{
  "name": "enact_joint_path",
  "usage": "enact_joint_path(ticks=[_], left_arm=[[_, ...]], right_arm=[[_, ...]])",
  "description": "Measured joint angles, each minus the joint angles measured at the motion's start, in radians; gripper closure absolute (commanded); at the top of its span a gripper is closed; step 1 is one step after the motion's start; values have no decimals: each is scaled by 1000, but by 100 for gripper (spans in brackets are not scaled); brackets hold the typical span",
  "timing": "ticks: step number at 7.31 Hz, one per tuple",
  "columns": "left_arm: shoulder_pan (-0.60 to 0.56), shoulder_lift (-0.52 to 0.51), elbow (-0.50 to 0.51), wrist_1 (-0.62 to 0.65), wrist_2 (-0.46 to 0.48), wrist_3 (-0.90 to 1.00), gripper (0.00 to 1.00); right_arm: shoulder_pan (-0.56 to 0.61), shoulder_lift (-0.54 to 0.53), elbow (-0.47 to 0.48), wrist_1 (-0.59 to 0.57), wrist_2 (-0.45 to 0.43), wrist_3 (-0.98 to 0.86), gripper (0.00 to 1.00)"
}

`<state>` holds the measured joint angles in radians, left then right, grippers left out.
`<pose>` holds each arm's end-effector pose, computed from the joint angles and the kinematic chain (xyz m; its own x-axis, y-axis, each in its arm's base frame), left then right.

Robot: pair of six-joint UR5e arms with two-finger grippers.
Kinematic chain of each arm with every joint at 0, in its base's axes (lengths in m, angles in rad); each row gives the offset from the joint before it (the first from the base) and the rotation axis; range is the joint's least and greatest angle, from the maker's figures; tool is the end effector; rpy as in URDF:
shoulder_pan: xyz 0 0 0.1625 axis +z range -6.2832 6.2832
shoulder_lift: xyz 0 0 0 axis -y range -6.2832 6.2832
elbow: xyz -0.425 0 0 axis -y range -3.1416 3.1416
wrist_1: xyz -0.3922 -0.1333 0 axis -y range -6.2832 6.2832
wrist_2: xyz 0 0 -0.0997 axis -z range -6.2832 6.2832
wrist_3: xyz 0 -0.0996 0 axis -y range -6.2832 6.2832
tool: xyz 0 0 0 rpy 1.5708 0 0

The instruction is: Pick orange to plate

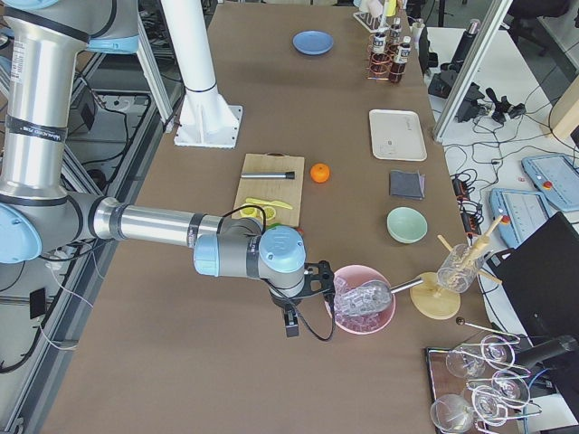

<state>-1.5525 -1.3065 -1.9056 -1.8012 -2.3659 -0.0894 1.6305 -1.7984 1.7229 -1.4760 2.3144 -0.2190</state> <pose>-0.0549 -0.3972 0.5822 0.6950 0.1382 -0.7056 0.0448 0.9711 0.2343 0.0894 -0.3916 0.6775 0.7309 -0.1867 0.6565 0.1016 0.9809 0.1659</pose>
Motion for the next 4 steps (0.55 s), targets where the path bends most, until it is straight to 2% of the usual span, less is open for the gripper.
enact_joint_path(ticks=[4], left_arm=[[1, 4, -2, -10, 0, 14, 3]], right_arm=[[-10, -1, -2, -1, 0, 4, 0]])
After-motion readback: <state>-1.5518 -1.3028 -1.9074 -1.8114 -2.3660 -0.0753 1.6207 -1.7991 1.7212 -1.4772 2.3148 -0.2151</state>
